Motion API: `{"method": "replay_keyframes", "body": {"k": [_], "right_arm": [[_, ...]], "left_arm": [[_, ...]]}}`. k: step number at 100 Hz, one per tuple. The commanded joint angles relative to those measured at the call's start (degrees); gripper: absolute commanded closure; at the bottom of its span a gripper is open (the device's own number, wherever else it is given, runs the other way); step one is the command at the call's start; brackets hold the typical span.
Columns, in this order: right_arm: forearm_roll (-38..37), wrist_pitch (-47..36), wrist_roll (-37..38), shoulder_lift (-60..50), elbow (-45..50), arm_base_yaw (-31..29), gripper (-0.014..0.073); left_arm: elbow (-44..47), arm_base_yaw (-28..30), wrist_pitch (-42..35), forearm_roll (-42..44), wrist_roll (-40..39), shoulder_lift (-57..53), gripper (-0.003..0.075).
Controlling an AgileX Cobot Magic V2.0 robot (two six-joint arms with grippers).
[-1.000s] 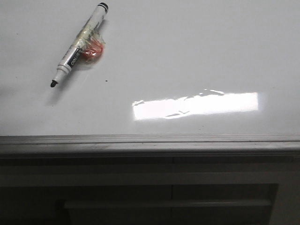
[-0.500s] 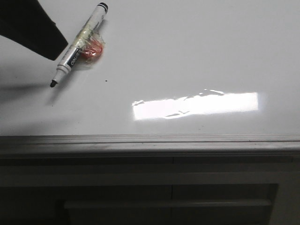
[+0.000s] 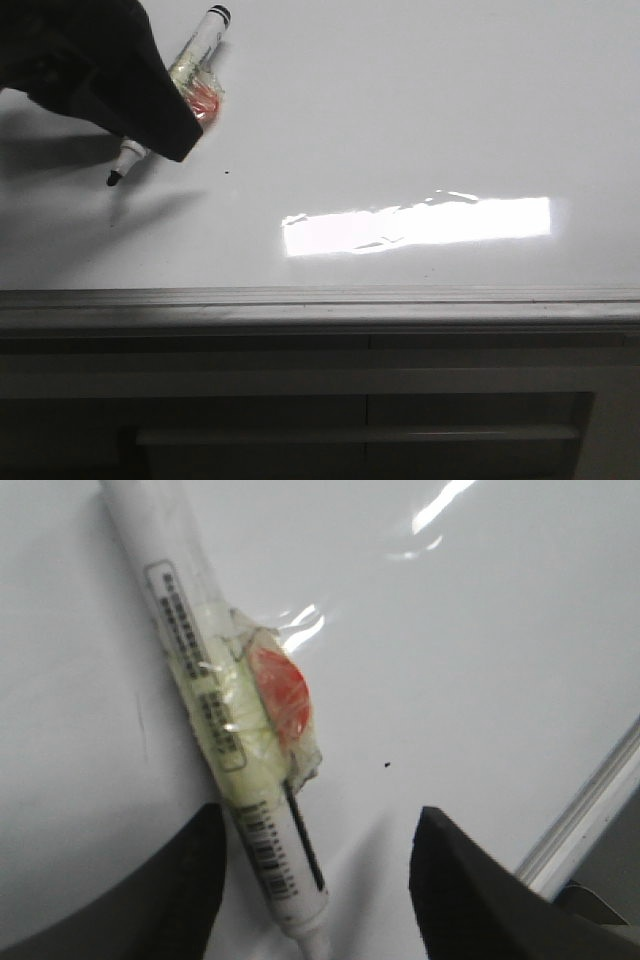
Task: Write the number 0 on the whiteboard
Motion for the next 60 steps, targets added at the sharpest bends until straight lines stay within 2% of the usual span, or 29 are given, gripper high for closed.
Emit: {"method": "replay_keyframes", "body": {"k": [1,25,45,60], "right_arm": [[-0.02,-4.17,-0.1,-1.1,-2.26,-0.27,0.0284],[-0.02,-4.17,-0.1,-1.1,-2.26,-0.27,0.0284],[-0.02,-4.17,-0.1,-1.1,-2.26,-0.27,0.0284],[-0.02,-4.17,-0.1,-1.1,-2.26,-0.27,0.0284]], "left_arm": [[-2.05,-0.58,-3.71,-0.42,-0.77,0.32,0.0368],[-2.05,-0.58,-5.8,-0.42,-0.77,2.61,0.0528],[-2.05,-0.58,-6.32,-0.95,-0.77,3.32,0.0738],[-2.05,-0.58,-6.34,-1.08,-0.77,3.32,0.074]]}}
